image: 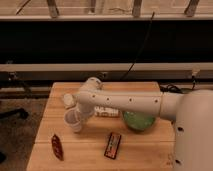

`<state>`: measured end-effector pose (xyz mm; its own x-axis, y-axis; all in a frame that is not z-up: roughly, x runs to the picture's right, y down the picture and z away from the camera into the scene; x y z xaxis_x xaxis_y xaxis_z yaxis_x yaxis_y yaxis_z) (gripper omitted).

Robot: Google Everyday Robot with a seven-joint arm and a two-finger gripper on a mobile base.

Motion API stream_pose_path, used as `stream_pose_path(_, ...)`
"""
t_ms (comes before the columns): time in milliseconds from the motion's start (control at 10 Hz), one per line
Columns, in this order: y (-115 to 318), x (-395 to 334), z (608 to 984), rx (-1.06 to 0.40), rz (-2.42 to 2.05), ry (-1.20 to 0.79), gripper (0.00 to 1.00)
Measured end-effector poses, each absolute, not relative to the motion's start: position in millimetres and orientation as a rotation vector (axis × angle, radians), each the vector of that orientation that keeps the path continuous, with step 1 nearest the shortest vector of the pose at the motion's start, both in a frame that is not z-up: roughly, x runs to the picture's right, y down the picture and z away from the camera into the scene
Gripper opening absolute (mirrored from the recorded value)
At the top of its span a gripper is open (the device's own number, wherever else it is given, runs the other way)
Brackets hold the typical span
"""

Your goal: Pick up the ceramic cup

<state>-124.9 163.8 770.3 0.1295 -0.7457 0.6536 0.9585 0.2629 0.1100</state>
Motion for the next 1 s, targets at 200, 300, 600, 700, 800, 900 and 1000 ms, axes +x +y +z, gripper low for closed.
stream_pose_path(200, 151.9, -125.2, 762.9, -0.399, -1.302, -0.656, 0.0)
stream_pose_path(300, 151.8, -122.5, 763.1, -0.399, -1.3, -0.66, 0.0)
stream_pose_path(600, 141.4, -118.6, 757.7, -0.376, -1.29, -0.682, 0.0)
stream_pose_path(700, 138.6, -118.9, 756.3, -0.381, -1.296, -0.676, 0.0)
stream_pose_path(800, 136.6, -119.8, 755.0, -0.381, -1.298, -0.677, 0.0)
stream_pose_path(900, 134.5, -117.4, 754.6, -0.381, -1.297, -0.677, 0.0)
stream_pose_path(1000, 133.1, -115.7, 754.4, -0.38, -1.295, -0.677, 0.0)
